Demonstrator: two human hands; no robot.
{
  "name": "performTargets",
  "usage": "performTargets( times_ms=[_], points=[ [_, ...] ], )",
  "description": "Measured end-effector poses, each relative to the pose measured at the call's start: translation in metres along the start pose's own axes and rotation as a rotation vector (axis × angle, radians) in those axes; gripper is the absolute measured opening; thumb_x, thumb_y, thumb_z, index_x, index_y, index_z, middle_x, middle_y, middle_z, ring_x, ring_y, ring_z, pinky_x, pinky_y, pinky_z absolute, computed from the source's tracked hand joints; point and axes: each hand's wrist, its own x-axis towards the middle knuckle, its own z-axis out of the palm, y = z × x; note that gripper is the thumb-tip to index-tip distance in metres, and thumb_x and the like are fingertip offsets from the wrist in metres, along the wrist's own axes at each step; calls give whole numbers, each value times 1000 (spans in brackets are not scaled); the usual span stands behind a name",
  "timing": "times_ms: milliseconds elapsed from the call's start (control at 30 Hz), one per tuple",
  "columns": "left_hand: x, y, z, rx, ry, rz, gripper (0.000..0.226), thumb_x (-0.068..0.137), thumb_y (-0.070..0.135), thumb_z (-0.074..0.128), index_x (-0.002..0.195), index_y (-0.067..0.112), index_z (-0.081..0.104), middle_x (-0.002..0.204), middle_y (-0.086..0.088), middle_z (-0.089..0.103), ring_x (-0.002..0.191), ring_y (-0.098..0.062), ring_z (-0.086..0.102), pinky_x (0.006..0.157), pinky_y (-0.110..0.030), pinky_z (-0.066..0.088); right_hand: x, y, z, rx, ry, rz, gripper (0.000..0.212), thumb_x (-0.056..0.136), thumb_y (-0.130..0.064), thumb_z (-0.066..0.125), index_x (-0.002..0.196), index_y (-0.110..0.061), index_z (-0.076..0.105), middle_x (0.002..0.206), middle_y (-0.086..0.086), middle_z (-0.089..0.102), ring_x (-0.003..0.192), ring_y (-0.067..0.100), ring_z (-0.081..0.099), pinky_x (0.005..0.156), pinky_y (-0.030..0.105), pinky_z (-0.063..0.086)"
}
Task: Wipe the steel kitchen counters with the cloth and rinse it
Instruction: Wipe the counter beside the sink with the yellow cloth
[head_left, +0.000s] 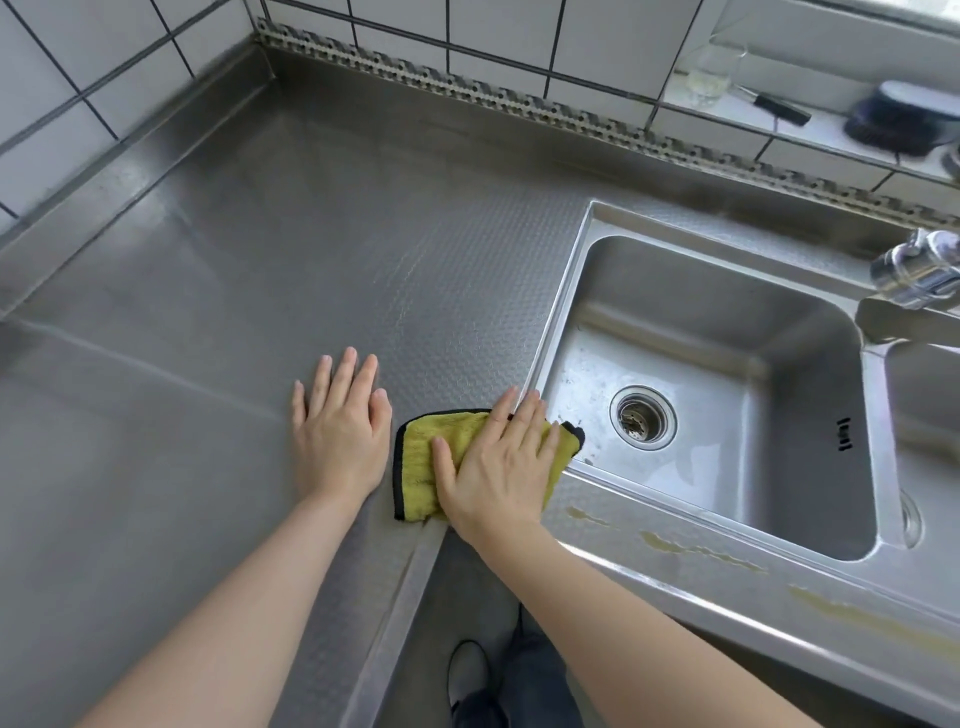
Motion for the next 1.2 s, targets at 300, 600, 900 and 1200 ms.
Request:
performTargets(
  times_ms=[300,600,900,1200],
  points=[
    [-2,5,-3,47,-74,7,49,101,31,38,149,19,38,159,-2,27,148,-26,18,118,-52,11,-22,93,-28,-224,-128,-399,86,91,-71,11,156,-18,-5,164,10,-7,150,27,-12,121,48,-2],
    [-35,75,11,32,-146,36,59,99,44,33,152,20,27,161,2,19,150,-25,7,120,-50,3,-46,73,-28,-74,-60,121,91,93,-67,15,150,4,17,157,27,20,147,39,10,121,49,-2],
    [-41,81,18,125,-127,1,61,100,46,28,154,18,23,162,1,17,150,-25,7,120,-49,5,-45,104,-25,-59,10,-262,70,96,-54,26,143,-4,40,152,19,38,143,35,30,120,48,17],
    [-59,124,16,103,-195,-193,75,96,57,24,155,13,8,164,0,1,149,-29,-5,119,-52,-2,-63,175,-44,-92,-17,-298,70,96,-50,16,152,-9,27,157,11,31,149,29,17,123,42,7]
  ],
)
